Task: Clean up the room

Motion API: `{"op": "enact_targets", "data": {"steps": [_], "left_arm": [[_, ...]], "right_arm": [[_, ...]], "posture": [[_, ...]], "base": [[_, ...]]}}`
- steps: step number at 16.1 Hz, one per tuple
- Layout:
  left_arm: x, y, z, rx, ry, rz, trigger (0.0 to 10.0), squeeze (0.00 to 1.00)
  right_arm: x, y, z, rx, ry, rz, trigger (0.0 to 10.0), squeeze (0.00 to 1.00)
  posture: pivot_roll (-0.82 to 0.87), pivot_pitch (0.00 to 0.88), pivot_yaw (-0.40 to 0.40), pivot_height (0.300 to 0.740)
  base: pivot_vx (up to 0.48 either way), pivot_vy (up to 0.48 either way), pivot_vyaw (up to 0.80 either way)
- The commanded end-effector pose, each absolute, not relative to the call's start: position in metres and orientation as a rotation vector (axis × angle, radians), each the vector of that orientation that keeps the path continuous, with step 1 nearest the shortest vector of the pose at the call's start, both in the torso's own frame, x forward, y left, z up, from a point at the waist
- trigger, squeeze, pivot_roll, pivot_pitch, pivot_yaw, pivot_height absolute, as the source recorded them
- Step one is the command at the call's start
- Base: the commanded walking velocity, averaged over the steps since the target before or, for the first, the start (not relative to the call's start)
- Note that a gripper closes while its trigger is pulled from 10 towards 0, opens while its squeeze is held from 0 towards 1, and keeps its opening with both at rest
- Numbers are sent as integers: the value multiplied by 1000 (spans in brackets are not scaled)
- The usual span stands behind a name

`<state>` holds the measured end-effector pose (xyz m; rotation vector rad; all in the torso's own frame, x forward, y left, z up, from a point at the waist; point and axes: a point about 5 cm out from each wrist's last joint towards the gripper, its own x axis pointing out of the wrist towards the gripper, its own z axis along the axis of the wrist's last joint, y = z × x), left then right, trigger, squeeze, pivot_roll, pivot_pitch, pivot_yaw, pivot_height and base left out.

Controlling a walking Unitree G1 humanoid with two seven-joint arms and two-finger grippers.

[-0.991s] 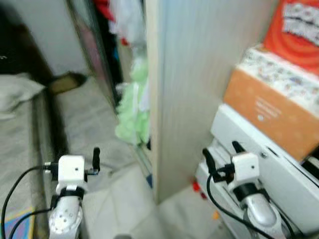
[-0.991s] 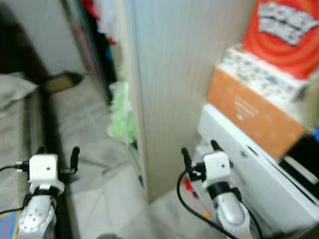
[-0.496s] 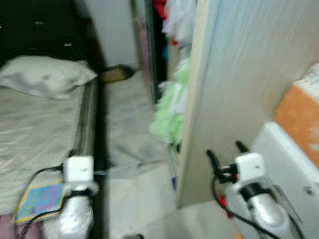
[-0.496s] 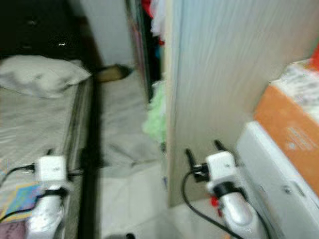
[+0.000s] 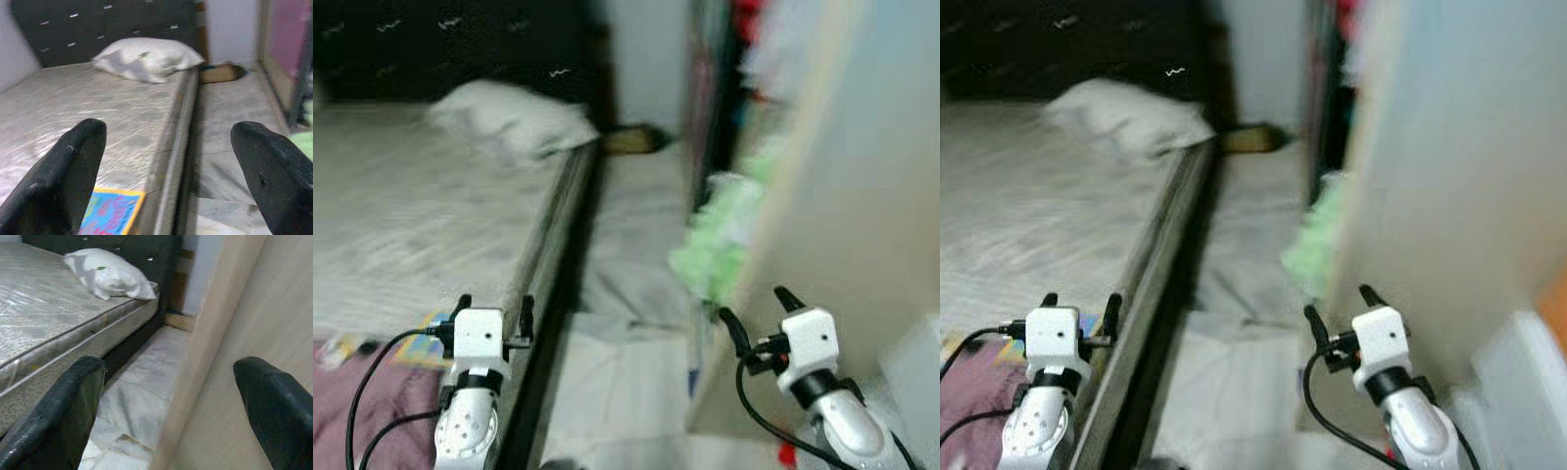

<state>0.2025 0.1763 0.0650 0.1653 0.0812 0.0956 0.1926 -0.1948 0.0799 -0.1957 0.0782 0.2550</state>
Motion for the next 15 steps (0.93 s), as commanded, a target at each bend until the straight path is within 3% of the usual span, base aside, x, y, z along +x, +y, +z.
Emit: {"op": "enact_targets", "data": {"steps": [1, 8, 15], "left_arm": [[202, 180, 64, 176, 91, 103, 10000, 0], [202, 178, 63, 177, 92, 86, 10000, 0], [204, 177, 64, 179, 90, 80, 10000, 0]], "right_arm": [[196, -185, 80, -175, 90, 335, 10000, 0], [180, -196, 64, -149, 213, 482, 10000, 0], [199, -180, 69, -106, 127, 471, 10000, 0]], "posture": [[-70, 11, 4, 740], [-77, 16, 4, 740], [-70, 13, 9, 740]], "base": [[0, 0, 800], [0, 0, 795], [0, 0, 781]]}}
